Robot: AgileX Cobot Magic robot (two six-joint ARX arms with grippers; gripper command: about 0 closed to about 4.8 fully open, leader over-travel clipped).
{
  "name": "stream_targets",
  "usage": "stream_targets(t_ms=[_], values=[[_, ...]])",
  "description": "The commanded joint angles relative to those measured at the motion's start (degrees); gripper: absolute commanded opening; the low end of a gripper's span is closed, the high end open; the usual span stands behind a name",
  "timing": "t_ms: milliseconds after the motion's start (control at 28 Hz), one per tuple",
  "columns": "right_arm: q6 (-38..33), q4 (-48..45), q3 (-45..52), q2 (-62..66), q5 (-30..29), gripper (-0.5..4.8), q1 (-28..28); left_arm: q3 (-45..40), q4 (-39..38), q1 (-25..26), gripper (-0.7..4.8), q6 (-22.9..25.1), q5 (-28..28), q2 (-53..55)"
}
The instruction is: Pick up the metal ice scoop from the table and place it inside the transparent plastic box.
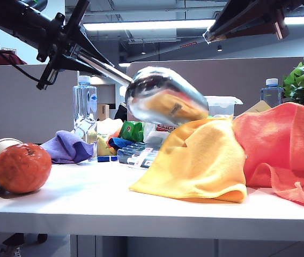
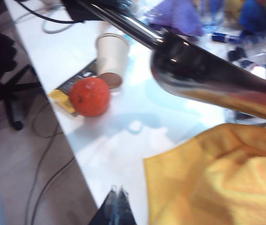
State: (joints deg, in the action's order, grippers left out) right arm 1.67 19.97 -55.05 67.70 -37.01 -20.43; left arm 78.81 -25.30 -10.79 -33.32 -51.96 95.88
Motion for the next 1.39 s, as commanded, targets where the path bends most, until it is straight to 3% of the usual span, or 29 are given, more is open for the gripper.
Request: stream_targets(t_ms=[36, 286, 464, 643, 786, 1036, 1393], values=[[0.3, -1.2, -0.3, -1.0, 4.6, -0.02, 0.0, 0.4, 1.7, -0.3, -0.06, -0.2, -3.7, -0.4], [-0.2, -0.8, -0.3, -5.4, 16.2, -0.02, 1.9, 0.4, 4.8, -2.9, -0.06, -0.2, -5.9, -0.4], [-0.6, 2.3, -0.3, -8.1, 21.6, -0.02, 4.9, 0.4, 11.1, -6.5, -0.06, -3.1, -6.6, -0.4], [-0.6, 7.7, -0.3, -9.9, 22.0, -0.02, 9.7, 0.4, 21.1, -10.5, -0.06, -8.7, -7.1, -0.3], [-0.6, 11.0, -0.3, -12.1, 20.3, -0.02, 12.6, 0.4, 25.3, -12.6, -0.06, -10.3, -5.7, 0.7], [-0.6, 15.3, -0.3, -18.2, 20.4, -0.02, 17.7, 4.2, 25.9, -17.2, -0.06, -10.2, -5.2, 6.6], [-0.5, 21.7, -0.3, -25.8, 22.1, -0.02, 21.5, 18.4, 26.3, -23.7, -0.06, -8.7, -1.8, 17.2]])
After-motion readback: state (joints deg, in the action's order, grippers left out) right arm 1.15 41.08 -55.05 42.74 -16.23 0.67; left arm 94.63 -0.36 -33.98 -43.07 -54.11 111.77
